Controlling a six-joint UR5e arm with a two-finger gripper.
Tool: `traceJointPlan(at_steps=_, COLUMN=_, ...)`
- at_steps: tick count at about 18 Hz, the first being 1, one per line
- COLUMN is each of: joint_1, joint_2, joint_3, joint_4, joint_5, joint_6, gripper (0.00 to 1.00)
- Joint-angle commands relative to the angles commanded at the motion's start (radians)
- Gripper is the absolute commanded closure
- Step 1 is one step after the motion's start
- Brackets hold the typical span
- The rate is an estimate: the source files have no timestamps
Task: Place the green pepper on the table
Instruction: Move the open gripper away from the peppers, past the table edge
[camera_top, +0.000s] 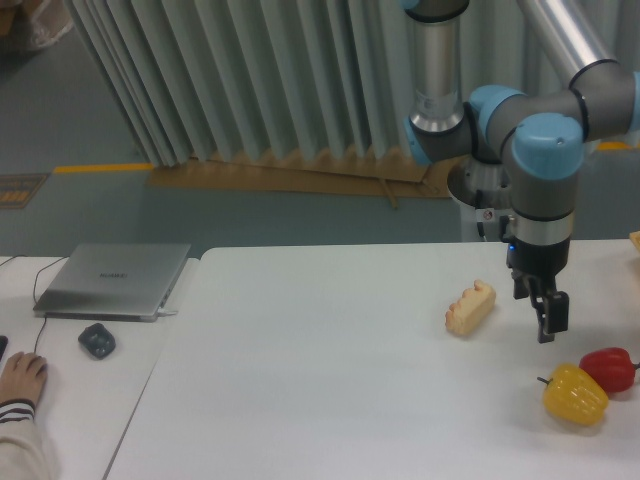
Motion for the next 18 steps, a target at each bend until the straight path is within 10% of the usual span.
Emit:
traceJointPlan(at_steps=12, joint_1=0.101, joint_2=-0.014, joint_3=0.022, joint_4=0.0, joint_5=0.006, joint_6=0.416, gripper=0.0)
traceJointPlan(at_steps=18, joint_1=0.164, joint_2=-0.025, joint_3=0.038, joint_4=0.02, joint_5=0.0, joint_6=0.853, gripper=0.0)
